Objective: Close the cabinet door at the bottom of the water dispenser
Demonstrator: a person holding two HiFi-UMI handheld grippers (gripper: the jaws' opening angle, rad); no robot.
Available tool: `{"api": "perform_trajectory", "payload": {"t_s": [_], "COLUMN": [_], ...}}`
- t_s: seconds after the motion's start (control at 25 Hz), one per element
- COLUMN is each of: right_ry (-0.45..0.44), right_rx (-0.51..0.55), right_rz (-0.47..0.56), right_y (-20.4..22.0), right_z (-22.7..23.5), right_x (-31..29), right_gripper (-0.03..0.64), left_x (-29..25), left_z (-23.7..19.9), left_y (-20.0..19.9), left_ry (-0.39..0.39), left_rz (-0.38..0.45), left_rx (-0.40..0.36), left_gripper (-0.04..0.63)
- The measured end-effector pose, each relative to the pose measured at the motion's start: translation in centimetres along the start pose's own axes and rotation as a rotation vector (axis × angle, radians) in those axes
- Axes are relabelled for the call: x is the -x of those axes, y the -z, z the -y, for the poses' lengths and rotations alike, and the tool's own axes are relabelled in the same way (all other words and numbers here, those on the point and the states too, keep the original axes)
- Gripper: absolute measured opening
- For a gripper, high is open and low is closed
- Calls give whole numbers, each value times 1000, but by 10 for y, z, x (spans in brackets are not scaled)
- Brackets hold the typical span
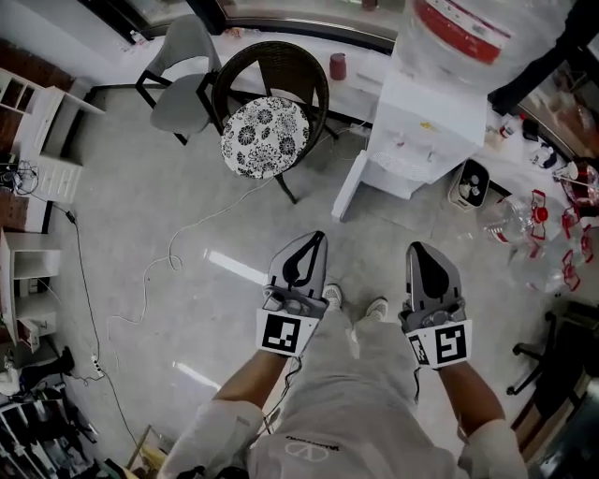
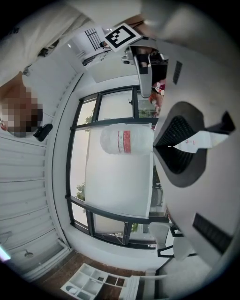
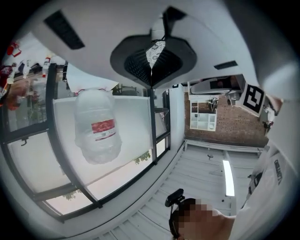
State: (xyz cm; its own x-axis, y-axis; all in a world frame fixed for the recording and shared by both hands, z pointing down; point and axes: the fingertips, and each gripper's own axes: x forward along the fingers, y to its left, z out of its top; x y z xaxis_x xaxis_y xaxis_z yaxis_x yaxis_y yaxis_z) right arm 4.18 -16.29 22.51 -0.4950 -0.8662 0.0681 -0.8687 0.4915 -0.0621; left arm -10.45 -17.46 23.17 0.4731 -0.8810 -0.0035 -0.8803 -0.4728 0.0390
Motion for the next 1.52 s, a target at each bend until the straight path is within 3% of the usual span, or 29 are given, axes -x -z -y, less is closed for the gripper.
{"api": "perform_trajectory", "payload": {"t_s": [0.16,0.48,0.72,1.12,1.52], "right_ry": [-51,-115,-133,-171,-203], "right_rx": [33,-22,-70,-81,-46], "right_rz": [37,18,14,6,13], "right_y": [64,281,406,528,592], "right_z": [8,25,27,22,11], "right_x": [-21,-72,-116,-158,-179], "right_gripper": [14,14,15,15,15], "left_x": [-14,-40,-52,-65,-75], "left_z": [-11,-40,-64,-80,-84], "left_y": [78,293,406,527,600], "left_ry": [-8,-16,-18,30,95], "left_rz": [6,-36,-28,-45,-36], "left_rx": [-39,-92,-110,-154,-161], "left_gripper": [8,8,8,8,11]}}
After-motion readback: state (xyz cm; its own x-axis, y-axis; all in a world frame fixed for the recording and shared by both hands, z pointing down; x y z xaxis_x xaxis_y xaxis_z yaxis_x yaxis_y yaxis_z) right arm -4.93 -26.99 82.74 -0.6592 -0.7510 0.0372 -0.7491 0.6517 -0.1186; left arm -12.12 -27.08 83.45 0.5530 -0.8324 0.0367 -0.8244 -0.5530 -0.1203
